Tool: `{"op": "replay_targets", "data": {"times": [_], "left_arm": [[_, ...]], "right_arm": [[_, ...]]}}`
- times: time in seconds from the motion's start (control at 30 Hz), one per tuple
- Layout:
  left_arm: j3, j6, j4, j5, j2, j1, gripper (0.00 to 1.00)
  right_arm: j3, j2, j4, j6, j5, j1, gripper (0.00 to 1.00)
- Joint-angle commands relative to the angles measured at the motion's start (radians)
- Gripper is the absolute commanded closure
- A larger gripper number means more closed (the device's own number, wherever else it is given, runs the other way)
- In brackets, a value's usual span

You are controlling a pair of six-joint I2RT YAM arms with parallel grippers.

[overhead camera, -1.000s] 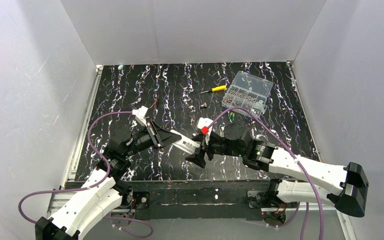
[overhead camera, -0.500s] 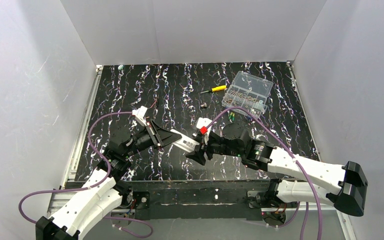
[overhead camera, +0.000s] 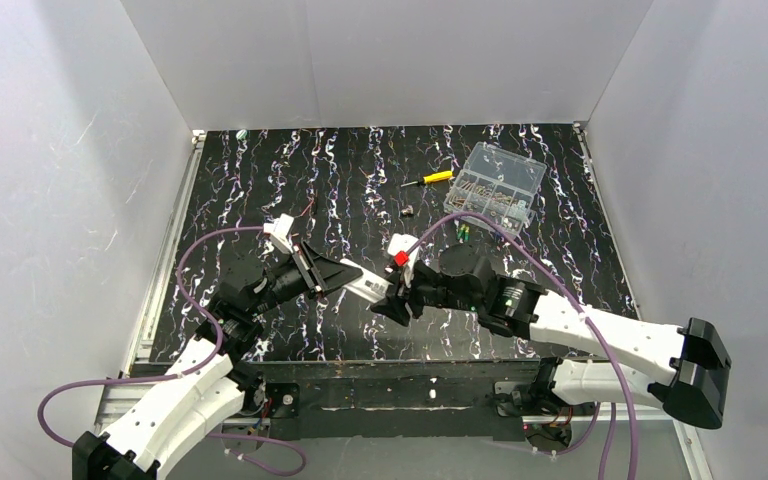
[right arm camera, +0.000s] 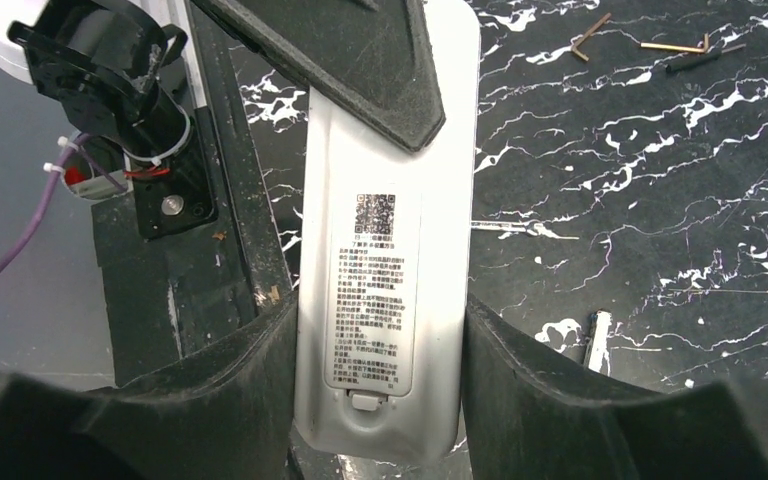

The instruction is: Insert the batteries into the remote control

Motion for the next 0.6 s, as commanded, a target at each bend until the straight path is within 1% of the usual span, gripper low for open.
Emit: {"op": "replay_targets", "data": {"times": [0.0,0.03,0.07,0.13,0.2,0.3,0.43,0.57], "left_arm": [[-0.003,-0.035,0.066,-0.027,-0.017,-0.006,0.65],[-0.010,-0.041,0.066,-0.042,-0.022,-0.006,0.51],[-0.019,-0.046,0.069,-0.059,-0.026,-0.007,0.44],[-0.036,-0.054,0.073,-0.097,-0.040,-0.005,0.37],[-0.050,-0.060,0.074,-0.129,-0.053,-0.005,0.36],[-0.062,-0.057,0.065,-0.162,-0.070,-0.006,0.37],[-0.075,-0.059,0.060,-0.187,-0.090,-0.006,0.39],[-0.078,-0.056,0.054,-0.210,-0.100,-0.006,0.40]], "right_arm": [[0.083,0.046,-0.029,0.003,-0.023,0.022,0.98],[0.092,0.053,-0.035,0.037,-0.001,0.025,0.99],[0.098,0.058,-0.036,0.058,0.014,0.026,0.99],[0.093,0.057,-0.020,0.099,0.043,0.028,0.99],[0.080,0.048,0.010,0.134,0.060,0.028,0.99],[0.066,0.033,0.036,0.178,0.083,0.028,0.99],[0.063,0.031,0.036,0.224,0.125,0.028,0.99],[0.075,0.051,0.032,0.260,0.119,0.028,0.99]]}}
